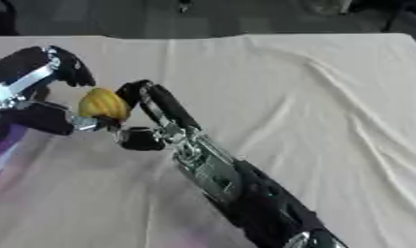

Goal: Pick up the objects with one hand, pass them to the other hand, and then place them into the box on the other side of the table.

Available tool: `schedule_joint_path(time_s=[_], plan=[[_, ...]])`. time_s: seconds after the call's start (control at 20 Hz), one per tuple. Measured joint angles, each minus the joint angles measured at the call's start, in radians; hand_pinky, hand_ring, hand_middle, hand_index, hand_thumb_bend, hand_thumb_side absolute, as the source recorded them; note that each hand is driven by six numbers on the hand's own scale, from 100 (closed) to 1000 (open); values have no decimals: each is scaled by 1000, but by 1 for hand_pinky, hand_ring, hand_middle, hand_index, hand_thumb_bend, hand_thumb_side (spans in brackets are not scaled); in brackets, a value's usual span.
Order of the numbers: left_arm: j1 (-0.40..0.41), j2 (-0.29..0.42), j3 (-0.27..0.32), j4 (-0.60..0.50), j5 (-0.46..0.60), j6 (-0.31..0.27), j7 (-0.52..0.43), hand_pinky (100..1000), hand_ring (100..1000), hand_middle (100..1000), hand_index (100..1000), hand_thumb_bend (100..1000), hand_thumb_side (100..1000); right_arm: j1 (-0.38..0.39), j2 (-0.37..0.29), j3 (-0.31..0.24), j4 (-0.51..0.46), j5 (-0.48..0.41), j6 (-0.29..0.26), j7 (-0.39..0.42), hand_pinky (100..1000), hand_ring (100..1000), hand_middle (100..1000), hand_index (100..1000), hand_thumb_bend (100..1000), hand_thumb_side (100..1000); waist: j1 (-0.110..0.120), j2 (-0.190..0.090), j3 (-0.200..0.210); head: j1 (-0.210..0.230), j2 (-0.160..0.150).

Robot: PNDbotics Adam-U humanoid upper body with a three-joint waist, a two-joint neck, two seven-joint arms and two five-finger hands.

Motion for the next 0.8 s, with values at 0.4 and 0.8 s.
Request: schedule_joint_path(time_s=[0.4,0.8], plan=[[0,-9,0,17,-40,-1,-54,715,672,637,749,610,493,0,0,0,0,-16,-10,-4,787,618,473,553,100,100,0,0,-1,4,-1],[0,-18,1,24,-17,3,-49,701,590,532,634,488,440,0,-1,0,0,-24,-19,-6,789,618,473,552,100,100,0,0,-3,5,-1]])
